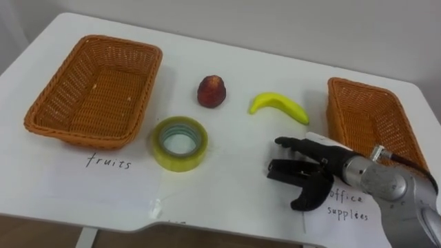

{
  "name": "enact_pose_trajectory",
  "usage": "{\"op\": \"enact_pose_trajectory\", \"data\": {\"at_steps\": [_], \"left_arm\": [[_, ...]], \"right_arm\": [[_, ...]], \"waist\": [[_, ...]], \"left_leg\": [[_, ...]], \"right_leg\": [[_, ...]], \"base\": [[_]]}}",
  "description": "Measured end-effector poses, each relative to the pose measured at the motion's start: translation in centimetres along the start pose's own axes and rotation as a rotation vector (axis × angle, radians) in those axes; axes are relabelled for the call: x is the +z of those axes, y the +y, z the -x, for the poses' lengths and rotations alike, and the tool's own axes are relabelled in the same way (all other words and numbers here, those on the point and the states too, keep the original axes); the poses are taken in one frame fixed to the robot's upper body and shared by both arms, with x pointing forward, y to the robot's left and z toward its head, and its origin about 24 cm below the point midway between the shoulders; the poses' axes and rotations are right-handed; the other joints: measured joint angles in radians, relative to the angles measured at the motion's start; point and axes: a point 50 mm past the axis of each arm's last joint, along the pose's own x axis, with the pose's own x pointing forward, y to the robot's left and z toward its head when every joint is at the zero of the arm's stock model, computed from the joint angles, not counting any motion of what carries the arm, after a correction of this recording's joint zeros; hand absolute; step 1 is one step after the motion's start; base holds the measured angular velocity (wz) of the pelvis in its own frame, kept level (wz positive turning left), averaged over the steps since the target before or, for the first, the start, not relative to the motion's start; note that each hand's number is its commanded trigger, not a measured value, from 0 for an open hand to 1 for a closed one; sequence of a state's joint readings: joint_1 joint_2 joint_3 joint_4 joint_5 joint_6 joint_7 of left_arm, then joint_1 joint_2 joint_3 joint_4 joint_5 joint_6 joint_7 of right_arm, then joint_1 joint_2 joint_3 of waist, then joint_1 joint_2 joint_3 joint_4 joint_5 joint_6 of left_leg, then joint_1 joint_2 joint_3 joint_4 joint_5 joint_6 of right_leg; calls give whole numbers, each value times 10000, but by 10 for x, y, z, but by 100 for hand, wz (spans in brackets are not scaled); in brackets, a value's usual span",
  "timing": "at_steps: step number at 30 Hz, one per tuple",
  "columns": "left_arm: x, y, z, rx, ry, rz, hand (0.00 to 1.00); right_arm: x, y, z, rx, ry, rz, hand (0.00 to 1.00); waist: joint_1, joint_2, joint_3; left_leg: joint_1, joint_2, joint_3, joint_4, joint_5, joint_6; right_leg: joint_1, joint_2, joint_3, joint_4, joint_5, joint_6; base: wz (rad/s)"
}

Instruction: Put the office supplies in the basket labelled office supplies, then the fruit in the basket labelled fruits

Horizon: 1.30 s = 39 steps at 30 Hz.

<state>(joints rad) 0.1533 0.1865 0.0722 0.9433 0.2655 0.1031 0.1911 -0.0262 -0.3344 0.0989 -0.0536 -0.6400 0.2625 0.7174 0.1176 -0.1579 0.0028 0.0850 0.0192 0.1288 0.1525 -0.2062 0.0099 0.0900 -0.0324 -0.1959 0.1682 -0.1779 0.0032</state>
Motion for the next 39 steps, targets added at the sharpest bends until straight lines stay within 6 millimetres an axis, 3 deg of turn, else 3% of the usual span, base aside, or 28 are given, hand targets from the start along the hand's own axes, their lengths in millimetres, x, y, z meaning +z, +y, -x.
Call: {"op": "enact_pose_trajectory", "data": {"at_steps": [6, 16, 17, 18, 27, 33, 39], "left_arm": [[-4, -1, 1, 17, 149, -21, 0], [-8, -1, 2, 158, 353, -78, 0], [-8, -1, 2, 167, 351, -77, 0], [-8, -1, 2, 172, 349, -77, 0], [-3, -2, 2, 189, 197, -23, 0], [-1, -6, 3, 100, 116, -27, 0], [-1, -5, 3, 116, 113, -42, 0]], "right_arm": [[-3, 8, -1, -330, 52, -194, 0], [-3, 6, -1, -859, 519, 250, 0], [-4, 6, -1, -922, 588, 214, 57], [-4, 5, -1, -943, 595, 205, 100], [-3, 4, -1, -1485, 790, 585, 100], [-1, 3, -3, -2154, 1041, 977, 100], [-1, 3, -4, -2346, 1090, 1175, 100]], "waist": [[-13, 75, 46], [0, 186, 2], [-2, 190, 0], [-5, 192, 0], [-21, 208, -3], [5, 355, -75], [-7, 326, -65]], "left_leg": [[8, 4, -7, -33, -2, 0], [-24, 8, -13, -2, -2, 0], [-23, 10, -13, -3, -2, 0], [-23, 11, -13, -4, -2, 0], [-21, 10, -11, -11, -2, 0], [-22, 8, -21, -9, -1, 0], [-24, -1, -37, -10, -1, 0]], "right_leg": [[17, 7, 8, 3, 0, 0], [-21, 12, 7, 4, 1, -1], [-24, 16, 8, 2, 1, -1], [-25, 17, 7, 2, 1, -1], [-31, 16, 22, 3, 1, -1], [-28, 17, 20, -2, 1, -1], [-21, 8, 19, -14, 1, 0]], "base": [[0], [0], [0], [0], [0], [0], [0]]}}
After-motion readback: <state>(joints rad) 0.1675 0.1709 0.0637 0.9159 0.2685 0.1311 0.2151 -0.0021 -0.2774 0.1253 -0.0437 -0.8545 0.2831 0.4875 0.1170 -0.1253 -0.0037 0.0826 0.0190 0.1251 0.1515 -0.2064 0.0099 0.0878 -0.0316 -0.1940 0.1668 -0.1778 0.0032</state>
